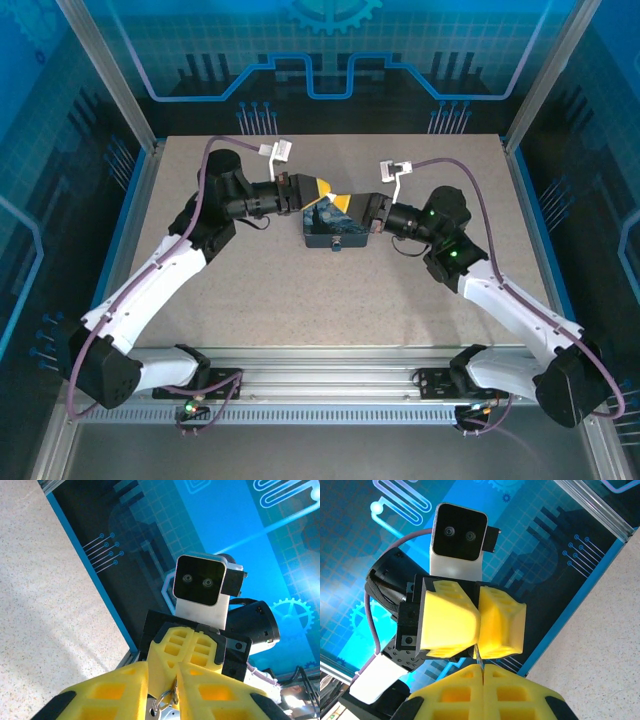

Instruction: Unlock the padlock with the key

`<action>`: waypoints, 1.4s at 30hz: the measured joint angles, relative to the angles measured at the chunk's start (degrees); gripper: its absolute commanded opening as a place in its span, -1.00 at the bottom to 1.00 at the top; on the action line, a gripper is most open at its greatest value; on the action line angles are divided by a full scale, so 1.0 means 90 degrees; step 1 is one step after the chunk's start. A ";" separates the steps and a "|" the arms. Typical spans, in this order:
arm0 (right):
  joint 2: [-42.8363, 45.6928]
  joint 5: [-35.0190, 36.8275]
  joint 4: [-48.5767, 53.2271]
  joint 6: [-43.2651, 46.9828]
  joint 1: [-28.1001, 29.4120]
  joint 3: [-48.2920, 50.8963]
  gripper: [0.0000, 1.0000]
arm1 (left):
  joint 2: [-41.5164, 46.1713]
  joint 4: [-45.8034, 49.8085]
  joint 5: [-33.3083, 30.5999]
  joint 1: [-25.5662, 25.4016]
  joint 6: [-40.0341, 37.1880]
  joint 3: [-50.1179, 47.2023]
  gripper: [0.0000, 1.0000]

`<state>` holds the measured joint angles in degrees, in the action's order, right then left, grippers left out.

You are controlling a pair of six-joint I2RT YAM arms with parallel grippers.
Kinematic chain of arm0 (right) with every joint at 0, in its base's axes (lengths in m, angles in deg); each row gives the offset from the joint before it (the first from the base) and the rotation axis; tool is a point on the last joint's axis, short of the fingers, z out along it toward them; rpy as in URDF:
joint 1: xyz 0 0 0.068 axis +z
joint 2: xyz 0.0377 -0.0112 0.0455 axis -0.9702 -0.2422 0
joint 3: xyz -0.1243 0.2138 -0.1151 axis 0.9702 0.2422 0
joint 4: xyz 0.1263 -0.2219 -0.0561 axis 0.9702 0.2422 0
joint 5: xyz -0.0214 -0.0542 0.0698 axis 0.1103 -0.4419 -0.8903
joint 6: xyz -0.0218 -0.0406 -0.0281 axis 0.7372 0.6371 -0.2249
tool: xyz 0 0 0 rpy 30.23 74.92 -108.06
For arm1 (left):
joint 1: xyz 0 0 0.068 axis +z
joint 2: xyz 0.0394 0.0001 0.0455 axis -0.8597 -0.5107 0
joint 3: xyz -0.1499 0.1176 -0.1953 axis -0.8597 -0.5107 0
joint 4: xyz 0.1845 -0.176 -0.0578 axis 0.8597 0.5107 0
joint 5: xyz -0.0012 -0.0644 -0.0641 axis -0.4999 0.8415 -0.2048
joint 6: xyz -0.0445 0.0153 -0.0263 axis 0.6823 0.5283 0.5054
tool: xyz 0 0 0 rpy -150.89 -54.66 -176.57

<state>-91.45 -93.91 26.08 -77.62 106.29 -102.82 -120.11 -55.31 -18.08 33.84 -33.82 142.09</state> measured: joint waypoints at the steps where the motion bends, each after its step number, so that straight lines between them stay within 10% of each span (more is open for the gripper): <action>1: -0.0015 0.0000 0.0005 -0.0002 0.0000 0.0000 -1.00 | -0.0005 -0.0005 0.0002 0.0000 -0.0010 0.0000 -0.82; 5: -0.0058 0.0000 0.0019 -0.0002 -0.0012 0.0000 -1.00 | -0.0010 -0.0022 0.0005 0.0000 -0.0019 0.0012 -1.00; 11: -0.0058 0.0002 0.0034 0.0041 -0.0058 0.0000 -0.29 | -0.0046 -0.0024 0.0007 -0.0017 -0.0019 0.0012 -1.00; 42: -0.0090 -0.0002 -0.0019 -0.0022 -0.0066 -0.0073 -0.62 | -0.0068 -0.0073 -0.0007 -0.0085 0.0007 0.0012 -1.00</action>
<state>-92.26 -93.93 25.91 -77.82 105.70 -103.48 -120.72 -55.97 -18.14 33.07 -33.75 142.20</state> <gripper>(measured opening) 0.195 0.053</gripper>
